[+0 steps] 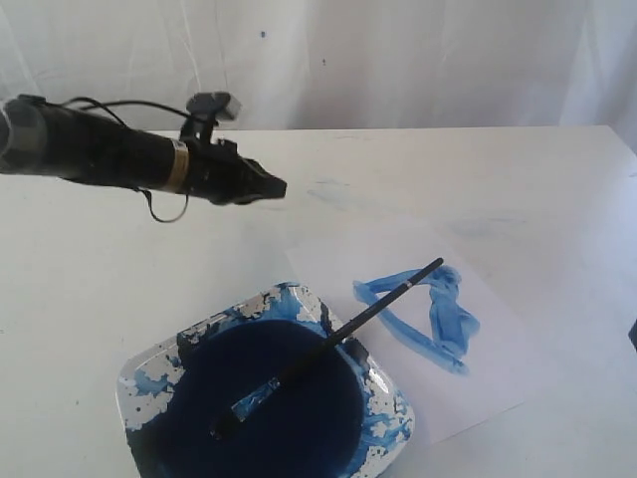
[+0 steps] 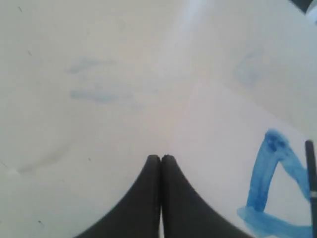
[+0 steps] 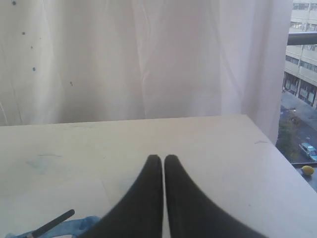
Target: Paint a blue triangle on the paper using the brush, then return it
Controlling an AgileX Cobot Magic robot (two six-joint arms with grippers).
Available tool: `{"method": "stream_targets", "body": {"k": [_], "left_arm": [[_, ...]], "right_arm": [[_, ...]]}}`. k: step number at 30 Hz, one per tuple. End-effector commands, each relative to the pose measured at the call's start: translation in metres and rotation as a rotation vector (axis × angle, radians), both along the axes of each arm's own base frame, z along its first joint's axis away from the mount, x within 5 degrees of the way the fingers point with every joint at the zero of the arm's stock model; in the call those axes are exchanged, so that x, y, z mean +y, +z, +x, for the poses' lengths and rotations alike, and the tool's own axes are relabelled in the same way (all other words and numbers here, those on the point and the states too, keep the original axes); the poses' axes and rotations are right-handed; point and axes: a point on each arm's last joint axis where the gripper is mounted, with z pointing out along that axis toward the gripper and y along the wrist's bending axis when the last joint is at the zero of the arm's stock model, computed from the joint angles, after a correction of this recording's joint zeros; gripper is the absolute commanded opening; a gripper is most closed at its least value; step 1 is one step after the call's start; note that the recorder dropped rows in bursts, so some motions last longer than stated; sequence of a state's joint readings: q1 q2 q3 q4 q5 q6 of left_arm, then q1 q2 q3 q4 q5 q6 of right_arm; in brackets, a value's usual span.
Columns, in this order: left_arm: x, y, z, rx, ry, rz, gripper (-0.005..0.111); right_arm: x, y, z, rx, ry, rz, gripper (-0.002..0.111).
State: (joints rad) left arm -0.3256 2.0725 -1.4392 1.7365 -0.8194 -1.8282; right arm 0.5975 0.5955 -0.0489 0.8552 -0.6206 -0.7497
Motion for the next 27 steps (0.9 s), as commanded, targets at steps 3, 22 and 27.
{"method": "stream_targets", "body": {"k": [3, 22, 27], "left_arm": [[0.031, 0.091, -0.012, -0.128, 0.072, -0.106, 0.000], [0.094, 0.222, -0.164, -0.517, 0.294, -0.149, 0.000], [0.111, 0.217, -0.204, -0.575, 0.361, -0.125, 0.000]], "right_arm": [[-0.001, 0.001, -0.001, -0.023, -0.002, -0.018, 0.000], [0.025, -0.008, -0.006, 0.062, 0.284, -0.090, 0.000], [0.024, -0.005, -0.005, 0.031, 0.265, -0.075, 0.000]]}}
